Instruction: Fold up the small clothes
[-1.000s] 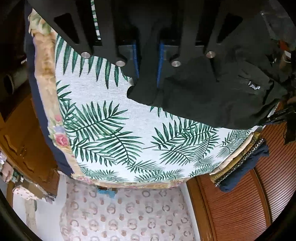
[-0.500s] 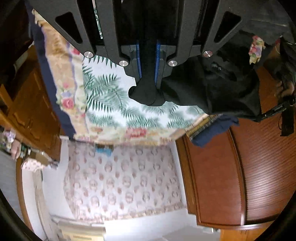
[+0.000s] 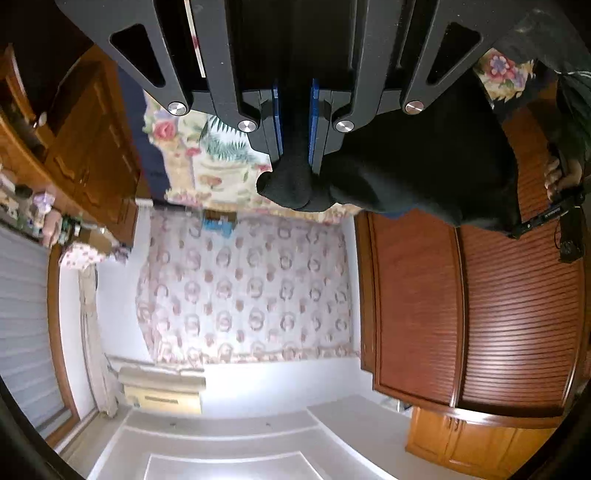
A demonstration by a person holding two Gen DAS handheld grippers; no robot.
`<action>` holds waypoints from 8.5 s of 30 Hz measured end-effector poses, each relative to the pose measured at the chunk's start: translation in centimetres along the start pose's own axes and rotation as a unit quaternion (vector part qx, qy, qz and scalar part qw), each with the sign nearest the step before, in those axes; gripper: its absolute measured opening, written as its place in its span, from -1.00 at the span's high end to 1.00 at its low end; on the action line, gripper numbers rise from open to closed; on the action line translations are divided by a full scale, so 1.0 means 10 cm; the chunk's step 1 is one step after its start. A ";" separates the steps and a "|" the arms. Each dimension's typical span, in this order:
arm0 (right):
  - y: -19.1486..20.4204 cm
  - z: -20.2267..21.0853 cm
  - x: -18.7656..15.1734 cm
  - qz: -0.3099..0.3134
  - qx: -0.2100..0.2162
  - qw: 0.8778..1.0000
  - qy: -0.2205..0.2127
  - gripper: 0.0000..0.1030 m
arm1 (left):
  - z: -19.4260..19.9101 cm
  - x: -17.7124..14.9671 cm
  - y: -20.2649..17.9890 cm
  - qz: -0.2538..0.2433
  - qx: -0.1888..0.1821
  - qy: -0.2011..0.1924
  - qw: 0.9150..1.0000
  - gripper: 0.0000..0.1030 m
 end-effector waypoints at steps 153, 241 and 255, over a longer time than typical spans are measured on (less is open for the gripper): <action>-0.73 -1.78 -1.85 -0.068 -0.042 0.973 0.215 0.85 | -1.38 -2.08 0.35 0.064 0.018 0.302 0.951 0.80; -0.30 -2.09 -2.45 -0.051 -0.017 0.971 0.233 -0.58 | -1.97 -1.39 -1.04 0.019 -0.130 0.218 0.967 0.79; -0.28 -1.79 -2.51 -0.089 -0.047 0.972 0.213 -0.58 | -2.45 -1.05 -2.15 -0.037 -0.227 0.220 0.948 0.79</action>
Point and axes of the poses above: each gripper's, at about its wrist camera, not at the fingertips, and z roughly against the way its jaws point, y to its left, x to its top, the point moved 2 cm from there along -z, roughly the way its jaws point, and after that the axes turned 4 degrees about z, right-handed, at the moved point
